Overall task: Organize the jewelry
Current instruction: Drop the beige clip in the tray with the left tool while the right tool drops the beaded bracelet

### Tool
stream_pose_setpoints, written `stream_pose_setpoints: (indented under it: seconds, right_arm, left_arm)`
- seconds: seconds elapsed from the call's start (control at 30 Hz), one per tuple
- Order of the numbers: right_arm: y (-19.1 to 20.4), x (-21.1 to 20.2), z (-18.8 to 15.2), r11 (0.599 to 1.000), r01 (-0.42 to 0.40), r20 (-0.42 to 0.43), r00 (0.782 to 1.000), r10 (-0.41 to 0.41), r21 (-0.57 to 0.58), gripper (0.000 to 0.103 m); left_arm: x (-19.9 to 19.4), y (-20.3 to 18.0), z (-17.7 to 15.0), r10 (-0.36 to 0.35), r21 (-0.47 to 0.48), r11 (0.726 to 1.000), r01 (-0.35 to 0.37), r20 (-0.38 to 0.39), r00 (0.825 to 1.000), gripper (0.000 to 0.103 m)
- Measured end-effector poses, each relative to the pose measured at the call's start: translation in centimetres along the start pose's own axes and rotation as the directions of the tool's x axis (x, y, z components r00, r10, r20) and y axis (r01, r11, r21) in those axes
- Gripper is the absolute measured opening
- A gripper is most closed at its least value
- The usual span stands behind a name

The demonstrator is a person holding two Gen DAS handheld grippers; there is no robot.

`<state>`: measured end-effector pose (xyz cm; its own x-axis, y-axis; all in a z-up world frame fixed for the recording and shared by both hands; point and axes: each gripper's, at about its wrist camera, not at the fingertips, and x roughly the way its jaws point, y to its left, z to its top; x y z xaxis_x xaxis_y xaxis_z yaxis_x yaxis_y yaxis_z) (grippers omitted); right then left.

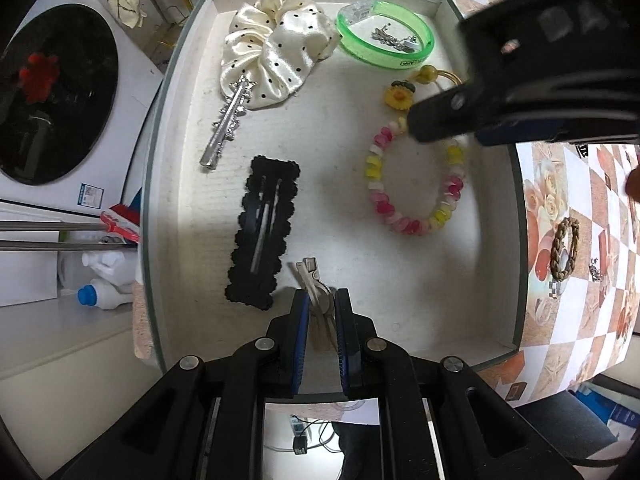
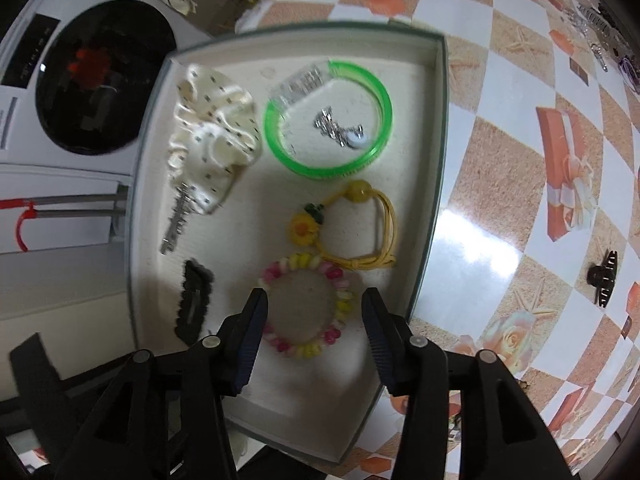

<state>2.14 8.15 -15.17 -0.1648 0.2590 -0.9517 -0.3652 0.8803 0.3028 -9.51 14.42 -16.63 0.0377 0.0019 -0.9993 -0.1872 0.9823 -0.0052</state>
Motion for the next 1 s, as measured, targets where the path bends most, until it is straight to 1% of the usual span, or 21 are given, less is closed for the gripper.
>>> stream_pose_setpoints:
  seconds: [0.07, 0.13, 0.27, 0.3, 0.4, 0.53, 0.73, 0.77, 0.8, 0.83, 0.87, 0.9, 1.0]
  right_arm:
    - [0.1, -0.9, -0.1, 1.000, -0.012, 0.021, 1.000, 0.012, 0.003, 0.056]
    - [-0.2, -1.8, 0.0, 1.000, -0.019, 0.041, 0.999, 0.019, 0.009, 0.060]
    - [-1.3, -3.8, -0.5, 0.999, -0.024, 0.077, 0.997, 0.021, 0.037, 0.060]
    - [-1.9, -4.2, -0.5, 0.999, -0.026, 0.084, 0.996, 0.022, 0.046, 0.060]
    - [-3.0, -5.4, -1.2, 0.997, -0.027, 0.107, 0.994, 0.019, 0.072, 0.066]
    - [-5.5, -6.8, -2.2, 0.993, -0.028, 0.129, 0.992, 0.013, 0.116, 0.068]
    - [-8.9, -8.2, -3.8, 0.979, -0.025, 0.154, 0.988, -0.007, 0.201, 0.069]
    - [-9.5, -8.3, -4.1, 0.976, -0.024, 0.157, 0.988, -0.011, 0.217, 0.070]
    - [-10.1, -8.3, -4.5, 0.972, -0.022, 0.159, 0.987, -0.016, 0.233, 0.073]
    - [-10.8, -8.5, -4.9, 0.969, -0.021, 0.161, 0.987, -0.019, 0.246, 0.075]
    - [-11.4, -8.6, -5.2, 0.965, -0.021, 0.161, 0.987, -0.022, 0.260, 0.077]
    - [-12.0, -8.6, -5.7, 0.961, -0.020, 0.164, 0.986, -0.026, 0.276, 0.080]
    - [-13.8, -8.9, -6.9, 0.946, -0.018, 0.169, 0.985, -0.038, 0.323, 0.080]
  left_arm:
    - [-0.4, 0.2, 0.1, 0.008, 0.001, 1.000, -0.008, 0.002, 1.000, 0.018]
    - [-0.7, 0.3, 0.2, 0.018, 0.005, 1.000, -0.018, 0.007, 1.000, 0.018]
    - [-1.4, 0.1, 0.5, 0.029, 0.012, 1.000, -0.029, 0.012, 1.000, 0.018]
    - [-1.5, 0.2, 0.5, 0.030, 0.015, 0.999, -0.030, 0.011, 0.999, 0.018]
    - [-1.7, -0.4, 0.7, 0.032, 0.024, 0.999, -0.032, 0.003, 0.999, 0.018]
    - [-1.8, -0.6, 0.8, 0.037, 0.040, 0.999, -0.037, -0.007, 0.999, 0.018]
    - [-2.6, -1.8, 1.4, 0.038, 0.066, 0.997, -0.038, -0.002, 0.999, 0.020]
    - [-2.9, -2.1, 1.5, 0.039, 0.072, 0.997, -0.039, 0.000, 0.999, 0.052]
    - [-3.1, -2.1, 1.6, 0.045, 0.073, 0.996, -0.045, 0.003, 0.999, 0.082]
    - [-3.4, -2.2, 1.7, 0.061, 0.069, 0.996, -0.062, 0.016, 0.998, 0.103]
    - [-4.2, -2.5, 1.7, 0.073, 0.074, 0.994, -0.077, 0.054, 0.996, 0.103]
    - [-4.4, -2.7, 1.8, 0.067, 0.084, 0.994, -0.072, 0.054, 0.996, 0.103]
    - [-4.7, -3.2, 2.2, 0.067, 0.101, 0.992, -0.072, 0.053, 0.996, 0.103]
